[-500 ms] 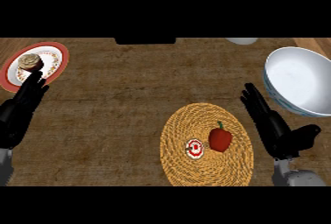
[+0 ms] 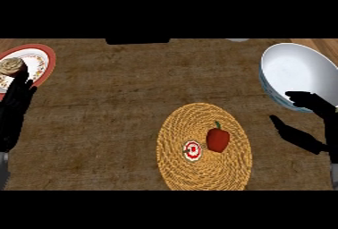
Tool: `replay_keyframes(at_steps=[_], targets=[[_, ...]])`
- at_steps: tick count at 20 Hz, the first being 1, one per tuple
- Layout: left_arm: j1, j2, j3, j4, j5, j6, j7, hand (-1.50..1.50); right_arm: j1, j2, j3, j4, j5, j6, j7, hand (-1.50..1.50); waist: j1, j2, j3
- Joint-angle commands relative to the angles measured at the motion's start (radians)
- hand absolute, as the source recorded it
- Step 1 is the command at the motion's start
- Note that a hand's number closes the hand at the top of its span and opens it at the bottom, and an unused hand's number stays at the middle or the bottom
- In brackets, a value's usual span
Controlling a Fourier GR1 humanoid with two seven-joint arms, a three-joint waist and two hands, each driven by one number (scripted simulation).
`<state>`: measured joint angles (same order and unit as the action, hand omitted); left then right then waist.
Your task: Pick the bell pepper from the placemat and place it in the bowl
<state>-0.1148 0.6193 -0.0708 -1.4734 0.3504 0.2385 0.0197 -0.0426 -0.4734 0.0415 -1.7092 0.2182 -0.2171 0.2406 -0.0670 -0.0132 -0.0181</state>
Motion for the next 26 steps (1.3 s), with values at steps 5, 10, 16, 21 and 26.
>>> replay_keyframes(at_steps=[5,10,16,21,26], targets=[[0.024,-0.018,0.009,0.006,-0.005,0.022,-0.007,0.0,0.253,0.092,0.169,-0.223,0.48,-0.278,0.262,-1.5,-0.002,-0.003,0.008],[0.025,-0.046,-0.016,-0.038,-0.029,0.053,0.013,0.0,0.391,0.156,0.268,-0.463,0.773,-0.232,0.533,-1.5,0.027,0.002,0.011],[-0.027,-0.079,-0.058,-0.045,-0.078,0.063,0.04,0.0,0.287,0.269,0.417,-0.664,1.068,0.081,0.835,-1.5,0.063,0.012,0.014],[0.005,-0.112,-0.062,-0.036,-0.092,0.049,-0.004,0.0,0.059,0.307,0.336,-0.659,0.977,0.408,0.956,-1.5,0.085,0.018,0.015],[-0.048,-0.101,-0.073,-0.06,-0.095,0.049,0.074,0.0,0.021,0.356,0.301,-0.512,0.84,0.566,0.966,-1.5,0.094,0.021,0.016]])
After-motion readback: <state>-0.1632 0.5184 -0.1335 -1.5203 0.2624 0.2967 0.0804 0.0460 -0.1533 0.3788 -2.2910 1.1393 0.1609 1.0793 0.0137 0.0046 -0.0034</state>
